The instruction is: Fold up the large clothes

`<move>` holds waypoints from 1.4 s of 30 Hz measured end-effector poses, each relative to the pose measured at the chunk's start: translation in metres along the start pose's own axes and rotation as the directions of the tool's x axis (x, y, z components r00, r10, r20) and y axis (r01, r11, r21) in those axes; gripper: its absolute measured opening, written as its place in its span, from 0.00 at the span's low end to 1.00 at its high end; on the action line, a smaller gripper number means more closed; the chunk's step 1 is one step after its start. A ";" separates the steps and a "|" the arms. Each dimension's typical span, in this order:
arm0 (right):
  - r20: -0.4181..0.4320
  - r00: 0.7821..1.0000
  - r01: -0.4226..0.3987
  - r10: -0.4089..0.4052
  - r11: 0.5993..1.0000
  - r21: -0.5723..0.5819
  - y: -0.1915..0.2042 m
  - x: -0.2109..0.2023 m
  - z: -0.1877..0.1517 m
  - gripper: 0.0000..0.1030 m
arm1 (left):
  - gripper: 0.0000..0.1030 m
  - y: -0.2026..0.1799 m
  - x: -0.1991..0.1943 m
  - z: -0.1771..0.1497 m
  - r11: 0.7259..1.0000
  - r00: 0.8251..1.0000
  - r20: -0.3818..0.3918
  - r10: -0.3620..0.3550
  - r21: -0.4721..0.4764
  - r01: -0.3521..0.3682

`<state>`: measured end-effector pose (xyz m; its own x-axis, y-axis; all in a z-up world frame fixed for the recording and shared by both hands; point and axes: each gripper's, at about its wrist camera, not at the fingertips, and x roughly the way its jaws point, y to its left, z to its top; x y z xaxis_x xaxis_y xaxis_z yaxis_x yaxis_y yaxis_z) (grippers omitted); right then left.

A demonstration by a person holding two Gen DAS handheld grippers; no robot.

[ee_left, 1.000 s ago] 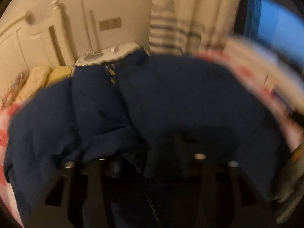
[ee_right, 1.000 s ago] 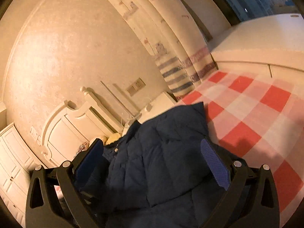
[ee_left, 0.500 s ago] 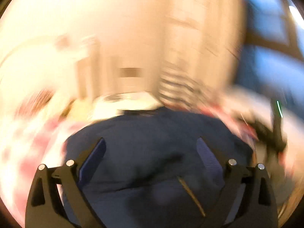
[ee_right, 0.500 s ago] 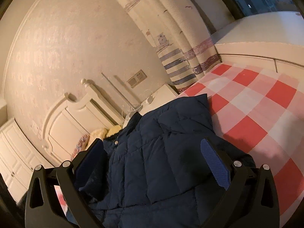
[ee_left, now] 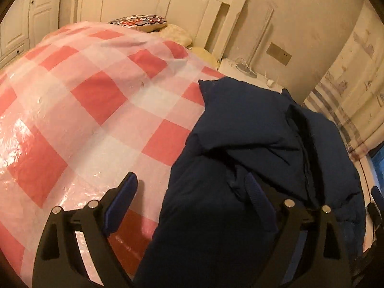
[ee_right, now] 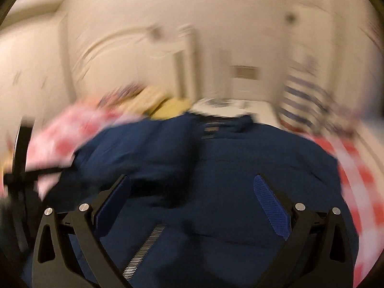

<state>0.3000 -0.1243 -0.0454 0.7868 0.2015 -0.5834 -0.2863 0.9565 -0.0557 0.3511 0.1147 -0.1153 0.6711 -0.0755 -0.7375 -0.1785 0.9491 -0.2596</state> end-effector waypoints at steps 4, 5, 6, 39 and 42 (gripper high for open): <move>-0.059 0.998 -0.014 -0.004 0.953 -0.304 0.073 0.030 0.020 0.95 | 0.89 -0.002 0.000 -0.001 1.000 1.000 0.011 0.001 -0.001 -0.001; -0.074 0.997 -0.017 -0.009 0.937 -0.350 0.084 0.038 0.020 0.95 | 0.90 -0.001 -0.001 -0.001 1.000 1.000 0.009 0.002 -0.003 -0.002; -0.098 0.995 -0.022 -0.019 0.918 -0.396 0.094 0.048 0.020 0.95 | 0.90 -0.002 -0.001 -0.001 1.000 1.000 0.008 0.000 -0.006 0.000; 0.168 0.958 -0.274 0.233 0.565 0.778 -0.170 0.022 -0.052 0.85 | 0.93 -0.003 -0.007 -0.005 1.000 1.000 -0.007 0.006 0.002 -0.006; 0.137 0.967 -0.242 0.216 0.606 0.758 -0.166 0.024 -0.050 0.73 | 0.93 -0.003 -0.006 -0.004 1.000 1.000 -0.008 0.007 0.003 -0.007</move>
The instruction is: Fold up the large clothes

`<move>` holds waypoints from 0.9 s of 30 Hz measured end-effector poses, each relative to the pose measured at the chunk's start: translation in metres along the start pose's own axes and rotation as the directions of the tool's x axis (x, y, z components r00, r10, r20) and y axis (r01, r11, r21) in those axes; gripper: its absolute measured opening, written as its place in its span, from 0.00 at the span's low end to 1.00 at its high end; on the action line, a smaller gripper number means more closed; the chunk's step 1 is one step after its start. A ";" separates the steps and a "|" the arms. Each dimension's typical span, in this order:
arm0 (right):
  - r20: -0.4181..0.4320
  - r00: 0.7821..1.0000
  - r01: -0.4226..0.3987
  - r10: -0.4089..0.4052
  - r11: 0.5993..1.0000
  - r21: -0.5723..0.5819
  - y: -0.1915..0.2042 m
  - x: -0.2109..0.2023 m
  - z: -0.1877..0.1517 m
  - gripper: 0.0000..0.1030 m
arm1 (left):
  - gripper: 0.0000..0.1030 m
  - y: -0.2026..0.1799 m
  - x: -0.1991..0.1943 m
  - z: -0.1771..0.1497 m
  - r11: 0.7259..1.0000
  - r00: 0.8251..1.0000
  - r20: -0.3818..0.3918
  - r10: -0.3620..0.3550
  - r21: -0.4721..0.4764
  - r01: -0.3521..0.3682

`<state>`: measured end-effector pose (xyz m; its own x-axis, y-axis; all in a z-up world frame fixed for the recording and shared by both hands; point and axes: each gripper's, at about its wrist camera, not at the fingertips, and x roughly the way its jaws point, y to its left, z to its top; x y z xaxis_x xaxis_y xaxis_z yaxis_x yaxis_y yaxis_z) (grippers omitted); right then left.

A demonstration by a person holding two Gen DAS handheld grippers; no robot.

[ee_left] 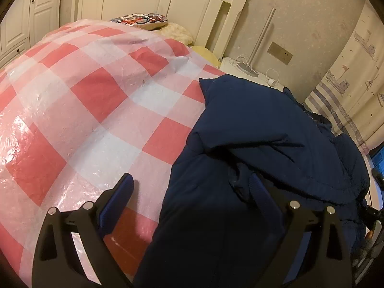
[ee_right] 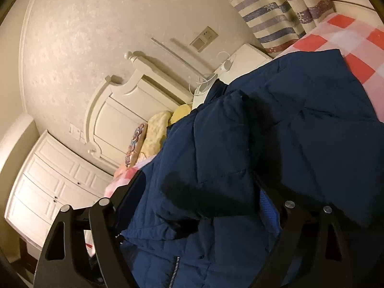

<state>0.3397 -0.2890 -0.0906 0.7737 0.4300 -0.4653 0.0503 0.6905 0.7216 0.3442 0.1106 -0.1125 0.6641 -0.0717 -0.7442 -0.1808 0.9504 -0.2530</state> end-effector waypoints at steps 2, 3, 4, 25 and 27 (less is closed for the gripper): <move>0.006 1.000 0.024 -0.024 0.999 -0.022 0.003 0.001 0.000 0.58 | 0.93 0.000 0.000 0.000 1.000 1.000 0.001 -0.001 0.000 0.001; 0.036 0.999 0.042 -0.041 0.998 -0.037 0.007 -0.005 0.001 0.44 | 0.93 0.000 0.000 0.000 1.000 1.000 0.002 -0.001 -0.001 0.001; 0.064 0.997 0.040 -0.037 0.998 -0.047 0.011 -0.012 0.001 0.35 | 0.93 0.000 0.000 0.000 1.000 1.000 0.003 -0.001 -0.002 0.001; 0.110 0.932 0.358 -0.346 0.926 -0.119 -0.014 -0.061 -0.008 0.29 | 0.95 -0.002 0.001 0.000 1.000 1.000 0.007 0.004 0.001 -0.004; 0.176 0.901 0.411 -0.396 0.910 -0.056 -0.008 -0.079 -0.006 0.31 | 0.95 -0.002 0.002 0.000 1.000 1.000 0.004 0.005 0.003 -0.005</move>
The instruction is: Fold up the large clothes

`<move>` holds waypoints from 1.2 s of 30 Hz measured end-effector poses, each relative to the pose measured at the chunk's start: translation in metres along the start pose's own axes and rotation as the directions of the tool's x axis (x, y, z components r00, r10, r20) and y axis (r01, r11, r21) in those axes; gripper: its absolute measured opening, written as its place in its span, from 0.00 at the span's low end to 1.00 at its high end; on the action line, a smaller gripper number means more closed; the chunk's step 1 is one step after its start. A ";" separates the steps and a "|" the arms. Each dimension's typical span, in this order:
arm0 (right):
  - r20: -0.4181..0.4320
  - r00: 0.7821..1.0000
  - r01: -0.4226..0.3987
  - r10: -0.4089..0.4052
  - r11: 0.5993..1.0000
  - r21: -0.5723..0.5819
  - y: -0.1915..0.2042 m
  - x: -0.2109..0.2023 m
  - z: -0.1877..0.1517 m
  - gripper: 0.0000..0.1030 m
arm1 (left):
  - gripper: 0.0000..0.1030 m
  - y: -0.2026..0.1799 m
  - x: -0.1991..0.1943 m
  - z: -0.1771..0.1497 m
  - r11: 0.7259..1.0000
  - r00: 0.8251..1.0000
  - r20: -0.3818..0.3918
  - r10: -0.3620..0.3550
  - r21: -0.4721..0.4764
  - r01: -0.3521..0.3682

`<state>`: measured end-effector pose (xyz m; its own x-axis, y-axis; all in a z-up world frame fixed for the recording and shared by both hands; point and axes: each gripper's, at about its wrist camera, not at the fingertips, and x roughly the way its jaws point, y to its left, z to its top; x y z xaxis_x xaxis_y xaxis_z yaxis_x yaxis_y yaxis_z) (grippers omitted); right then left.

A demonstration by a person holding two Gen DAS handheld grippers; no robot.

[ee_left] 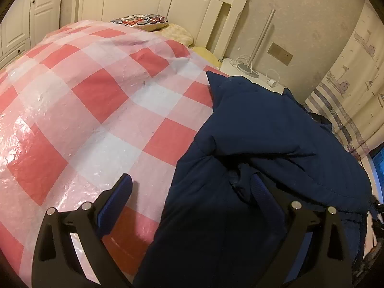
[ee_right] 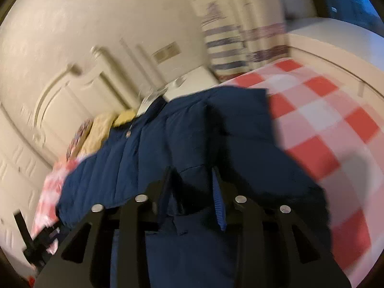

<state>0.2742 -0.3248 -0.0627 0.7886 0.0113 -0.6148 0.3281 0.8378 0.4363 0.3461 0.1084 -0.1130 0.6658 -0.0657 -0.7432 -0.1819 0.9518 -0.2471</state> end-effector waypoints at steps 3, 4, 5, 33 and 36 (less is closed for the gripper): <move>0.085 0.996 0.017 -0.010 0.996 -0.083 0.024 -0.017 0.009 0.35 | 0.95 0.000 0.000 0.000 1.000 1.000 0.001 0.001 0.001 -0.001; 0.081 0.997 0.020 -0.007 0.988 -0.154 0.040 -0.015 0.011 0.35 | 0.95 0.000 0.000 0.000 1.000 1.000 0.000 0.000 0.000 0.000; 0.067 0.998 0.013 0.001 0.978 -0.209 0.054 -0.010 0.012 0.35 | 0.95 0.000 0.000 0.000 1.000 1.000 0.001 0.000 -0.001 0.000; -0.122 0.985 0.052 -0.123 0.881 -0.470 0.079 0.076 -0.025 0.85 | 0.98 -0.177 0.073 0.034 0.876 0.991 0.031 0.127 0.464 -0.127; -0.125 0.986 0.040 -0.112 0.881 -0.471 0.079 0.075 -0.026 0.87 | 0.98 -0.170 0.073 0.029 0.880 0.993 0.061 0.103 0.460 -0.120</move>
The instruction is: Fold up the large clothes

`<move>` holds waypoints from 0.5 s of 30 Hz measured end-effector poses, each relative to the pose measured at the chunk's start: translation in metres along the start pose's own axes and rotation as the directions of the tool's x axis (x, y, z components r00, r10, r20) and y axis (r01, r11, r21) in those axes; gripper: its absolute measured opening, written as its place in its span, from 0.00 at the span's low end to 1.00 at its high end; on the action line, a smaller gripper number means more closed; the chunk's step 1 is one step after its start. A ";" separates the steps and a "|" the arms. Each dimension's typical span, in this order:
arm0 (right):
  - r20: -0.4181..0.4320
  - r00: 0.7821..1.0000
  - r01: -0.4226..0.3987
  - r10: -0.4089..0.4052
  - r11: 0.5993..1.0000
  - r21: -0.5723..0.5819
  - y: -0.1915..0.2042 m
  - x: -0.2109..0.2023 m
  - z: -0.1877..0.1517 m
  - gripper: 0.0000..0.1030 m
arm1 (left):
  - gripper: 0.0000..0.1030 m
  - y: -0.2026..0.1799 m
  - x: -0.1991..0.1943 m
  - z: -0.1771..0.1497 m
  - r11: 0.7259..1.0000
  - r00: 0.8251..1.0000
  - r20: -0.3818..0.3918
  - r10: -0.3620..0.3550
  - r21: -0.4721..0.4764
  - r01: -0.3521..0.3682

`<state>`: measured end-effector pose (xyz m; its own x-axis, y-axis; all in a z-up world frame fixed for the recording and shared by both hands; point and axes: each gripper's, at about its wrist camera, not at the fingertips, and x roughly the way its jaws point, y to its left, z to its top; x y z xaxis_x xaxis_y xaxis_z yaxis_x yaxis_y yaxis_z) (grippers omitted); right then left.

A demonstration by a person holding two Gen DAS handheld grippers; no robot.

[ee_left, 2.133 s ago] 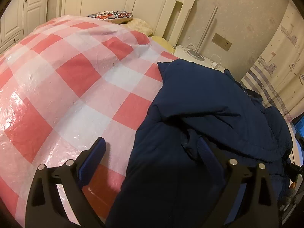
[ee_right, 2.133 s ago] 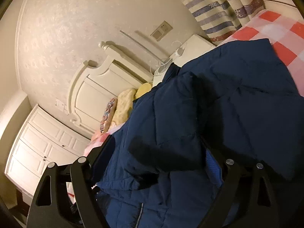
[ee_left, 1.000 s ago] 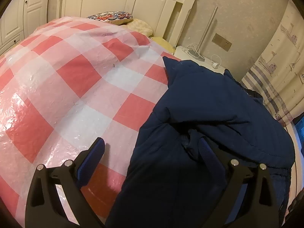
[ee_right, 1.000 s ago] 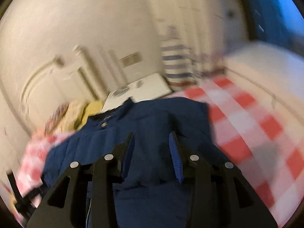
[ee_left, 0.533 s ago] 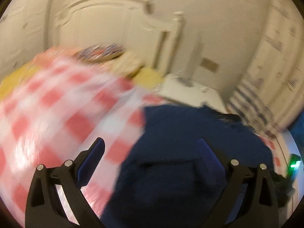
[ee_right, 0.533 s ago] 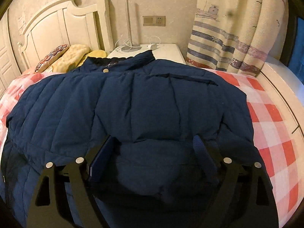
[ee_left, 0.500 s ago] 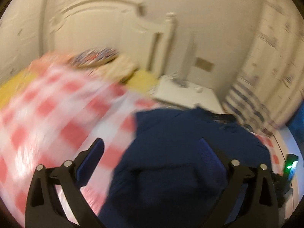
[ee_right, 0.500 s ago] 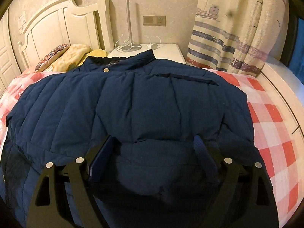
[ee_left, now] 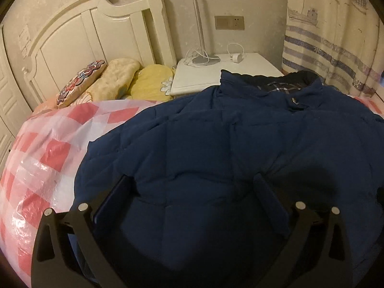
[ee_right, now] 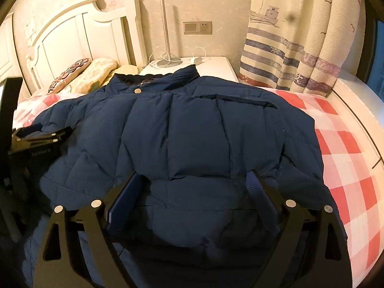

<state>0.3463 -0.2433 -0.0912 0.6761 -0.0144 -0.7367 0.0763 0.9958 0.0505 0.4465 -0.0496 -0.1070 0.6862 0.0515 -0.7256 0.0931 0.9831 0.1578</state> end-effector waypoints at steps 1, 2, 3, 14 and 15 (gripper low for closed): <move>0.002 1.000 -0.007 0.007 1.000 0.001 0.000 0.000 0.000 0.88 | 0.98 -0.001 0.001 -0.001 1.000 1.000 0.001 0.001 0.002 -0.001; 0.006 1.000 -0.020 0.020 1.000 0.008 -0.002 -0.002 0.000 0.88 | 0.98 0.000 0.001 -0.002 1.000 1.000 0.001 0.001 0.000 -0.001; 0.016 0.999 -0.036 0.036 0.999 0.024 -0.005 -0.005 0.000 0.87 | 0.98 0.000 0.001 -0.002 1.000 1.000 0.002 -0.001 -0.002 0.001; 0.079 0.997 0.018 -0.009 0.994 -0.109 0.028 -0.012 0.073 0.85 | 0.98 0.004 0.001 -0.001 0.999 1.000 0.005 -0.026 -0.029 0.026; 0.030 0.999 0.019 -0.016 0.995 -0.102 0.026 0.005 0.075 0.85 | 0.98 0.003 0.000 -0.001 0.999 1.000 0.005 -0.025 -0.028 0.025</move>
<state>0.4069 -0.2240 -0.0431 0.6962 -0.0334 -0.7171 0.0139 0.9994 -0.0331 0.4465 -0.0460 -0.1074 0.6872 0.0261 -0.7260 0.0902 0.9886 0.1209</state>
